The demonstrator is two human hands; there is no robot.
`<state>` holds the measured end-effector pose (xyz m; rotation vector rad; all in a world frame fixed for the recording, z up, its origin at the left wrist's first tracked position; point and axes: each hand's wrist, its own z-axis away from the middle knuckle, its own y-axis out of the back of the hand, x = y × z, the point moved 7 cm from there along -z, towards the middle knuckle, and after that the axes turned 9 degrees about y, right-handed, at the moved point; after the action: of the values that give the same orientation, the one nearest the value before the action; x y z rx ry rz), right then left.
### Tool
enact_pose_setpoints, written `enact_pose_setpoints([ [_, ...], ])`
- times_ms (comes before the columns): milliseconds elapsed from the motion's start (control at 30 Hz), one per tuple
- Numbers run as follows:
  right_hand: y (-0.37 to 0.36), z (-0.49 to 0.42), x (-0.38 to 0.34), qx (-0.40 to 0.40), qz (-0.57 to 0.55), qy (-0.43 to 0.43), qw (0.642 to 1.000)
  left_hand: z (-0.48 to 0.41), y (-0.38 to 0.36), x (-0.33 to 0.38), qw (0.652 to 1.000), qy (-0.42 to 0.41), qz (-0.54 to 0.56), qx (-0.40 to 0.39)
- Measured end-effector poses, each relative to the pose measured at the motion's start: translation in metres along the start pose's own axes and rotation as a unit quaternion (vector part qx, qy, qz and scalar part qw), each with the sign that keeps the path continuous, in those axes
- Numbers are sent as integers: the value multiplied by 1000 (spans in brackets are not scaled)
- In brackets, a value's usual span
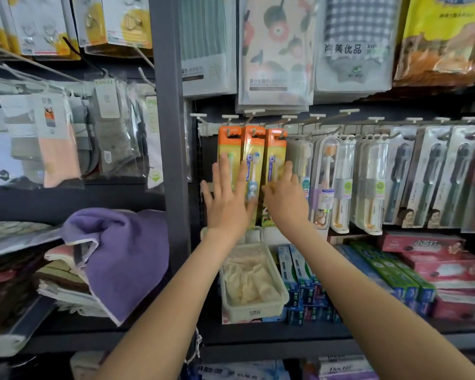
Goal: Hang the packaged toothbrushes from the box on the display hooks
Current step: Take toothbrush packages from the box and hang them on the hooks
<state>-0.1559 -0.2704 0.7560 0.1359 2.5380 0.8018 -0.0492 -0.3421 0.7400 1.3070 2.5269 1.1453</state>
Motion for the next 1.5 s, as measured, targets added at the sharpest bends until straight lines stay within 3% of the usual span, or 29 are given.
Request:
enact_pose_setpoints([
  [100,1,36,6,-7,-5,24,1000,44,-2,14,996,-25,0,90],
  [200,-1,103,23,-32,-32,63,997,117,-15,36,993,-51,25,100],
  [300,-10,184,64,-119,-55,78,988,206,-39,50,998,-44,44,30],
  [433,-20,287,139,-238,-38,79,967,327,-95,67,984,-14,45,-174],
  [533,-24,362,201,-339,-25,61,938,405,-136,87,938,54,37,-340],
  [600,-26,410,249,-403,-21,35,914,458,-170,91,890,117,-4,-441],
  [867,-73,612,441,-621,53,-105,775,667,-297,81,721,243,-83,-643],
  [933,-98,663,477,-649,60,-129,748,706,-332,72,703,245,-91,-661],
  [1100,-199,775,547,-692,46,-128,709,784,-439,45,695,204,-126,-678],
  [1300,-330,851,595,-674,85,-66,731,853,-561,17,739,123,-137,-648],
  [1433,-381,892,613,-667,59,-87,738,886,-616,-1,743,80,-158,-646],
  [1500,-388,904,612,-668,56,-56,740,891,-635,-13,752,73,-162,-634],
])
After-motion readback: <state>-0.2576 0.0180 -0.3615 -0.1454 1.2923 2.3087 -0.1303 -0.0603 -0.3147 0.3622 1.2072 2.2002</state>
